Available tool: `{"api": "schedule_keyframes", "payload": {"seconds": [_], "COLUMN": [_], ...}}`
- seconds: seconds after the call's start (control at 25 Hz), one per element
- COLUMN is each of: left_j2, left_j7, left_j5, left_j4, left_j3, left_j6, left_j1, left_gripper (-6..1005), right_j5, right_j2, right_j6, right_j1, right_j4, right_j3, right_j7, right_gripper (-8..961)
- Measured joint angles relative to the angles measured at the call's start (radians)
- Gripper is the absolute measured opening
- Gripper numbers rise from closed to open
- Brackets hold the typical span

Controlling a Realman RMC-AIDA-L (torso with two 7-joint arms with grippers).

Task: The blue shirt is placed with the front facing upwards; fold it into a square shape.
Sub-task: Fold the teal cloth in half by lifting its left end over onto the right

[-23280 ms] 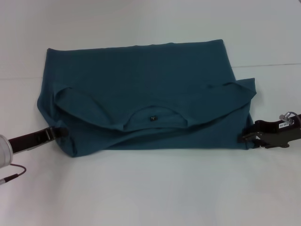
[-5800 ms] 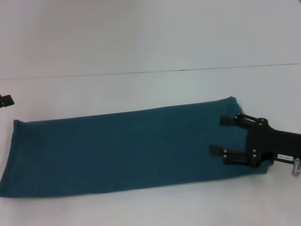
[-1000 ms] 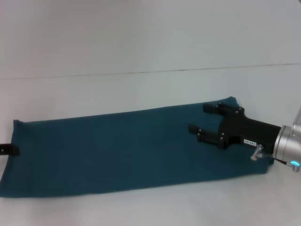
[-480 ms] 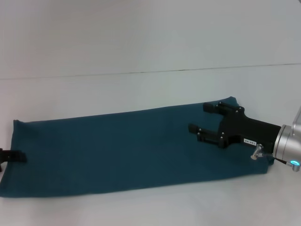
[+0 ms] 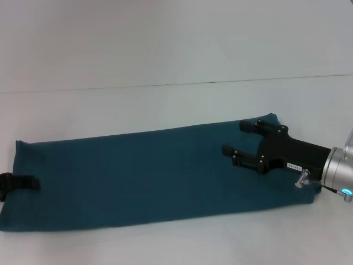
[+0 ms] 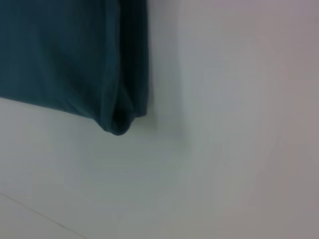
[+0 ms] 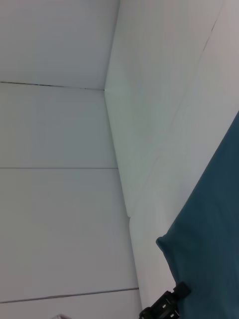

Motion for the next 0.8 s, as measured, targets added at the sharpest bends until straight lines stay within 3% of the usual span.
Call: {"api": "schedule_keyframes", "payload": {"seconds": [0.36,0.8], "left_j2": [-0.008,-0.001], "left_j7": [-0.005,-0.009], "left_j5": [-0.035,-0.079], "left_j4": [0.000,0.000], "left_j3": [-0.005,-0.007], "left_j6": [0.047,0.094], "left_j1": [-0.015,-0.015], "left_gripper": [876,875], "right_j5": [0.003,0.006], "right_j2": [0.002,0.002], "right_j6": [0.000,0.003], "right_j1": [-0.003,-0.005], "right_j4": [0.001,0.002], "right_j3": [0.000,0.000], "right_j7": [0.000,0.000], "right_gripper": [801,797]}}
